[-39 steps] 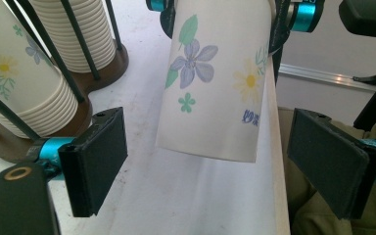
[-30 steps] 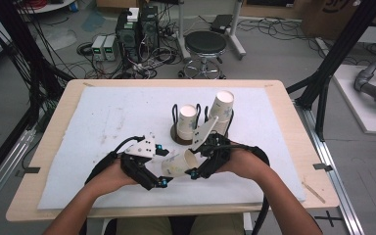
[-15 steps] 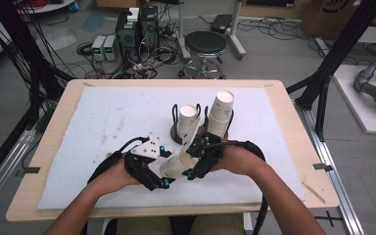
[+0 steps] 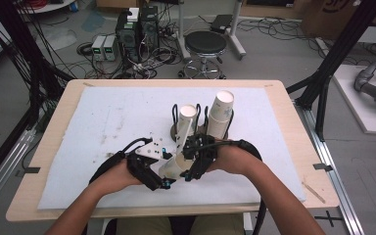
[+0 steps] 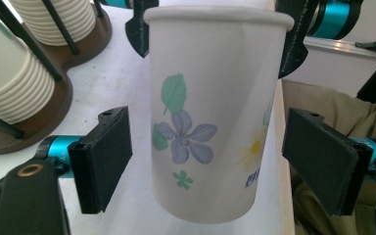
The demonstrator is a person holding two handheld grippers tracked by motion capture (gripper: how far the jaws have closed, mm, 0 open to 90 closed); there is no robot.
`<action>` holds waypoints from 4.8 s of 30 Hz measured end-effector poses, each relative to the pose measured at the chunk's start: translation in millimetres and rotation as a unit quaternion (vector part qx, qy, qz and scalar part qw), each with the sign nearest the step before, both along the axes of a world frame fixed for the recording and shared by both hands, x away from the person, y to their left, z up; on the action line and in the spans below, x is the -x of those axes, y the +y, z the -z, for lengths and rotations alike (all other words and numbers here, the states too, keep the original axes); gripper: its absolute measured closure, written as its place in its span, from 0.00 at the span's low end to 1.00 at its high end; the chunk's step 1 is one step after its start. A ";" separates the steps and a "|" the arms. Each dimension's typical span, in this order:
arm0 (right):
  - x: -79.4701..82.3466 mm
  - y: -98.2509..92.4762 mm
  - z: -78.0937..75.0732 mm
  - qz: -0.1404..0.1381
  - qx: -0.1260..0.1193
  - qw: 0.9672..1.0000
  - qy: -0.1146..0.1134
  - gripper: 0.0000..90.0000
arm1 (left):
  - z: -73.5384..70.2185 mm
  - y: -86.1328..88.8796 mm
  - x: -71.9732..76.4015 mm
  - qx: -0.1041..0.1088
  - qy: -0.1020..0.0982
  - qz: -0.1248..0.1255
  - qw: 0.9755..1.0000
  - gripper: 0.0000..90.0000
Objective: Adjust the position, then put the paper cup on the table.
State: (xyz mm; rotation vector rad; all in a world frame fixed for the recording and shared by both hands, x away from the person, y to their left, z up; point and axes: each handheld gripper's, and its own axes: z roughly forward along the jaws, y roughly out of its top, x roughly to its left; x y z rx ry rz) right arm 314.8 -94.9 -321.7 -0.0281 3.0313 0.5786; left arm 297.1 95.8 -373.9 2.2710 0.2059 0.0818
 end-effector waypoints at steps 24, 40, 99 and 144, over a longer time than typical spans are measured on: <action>3.1 8.1 4.6 -0.015 0.015 1.000 0.002 0.38 | 5.1 -10.9 0.4 -0.026 0.002 0.020 0.999 0.40; -1.9 -5.8 1.6 0.028 -0.082 0.996 0.023 0.27 | 11.3 2.4 -3.6 0.011 0.000 -0.006 1.000 0.40; 26.0 -173.6 82.6 0.334 -0.383 0.854 -0.109 0.23 | 40.9 129.3 -11.5 0.298 -0.101 -0.214 0.925 0.37; 31.8 -173.0 84.1 0.327 -0.375 0.860 -0.114 0.23 | 72.7 132.9 -51.2 0.174 -0.076 -0.315 0.930 0.38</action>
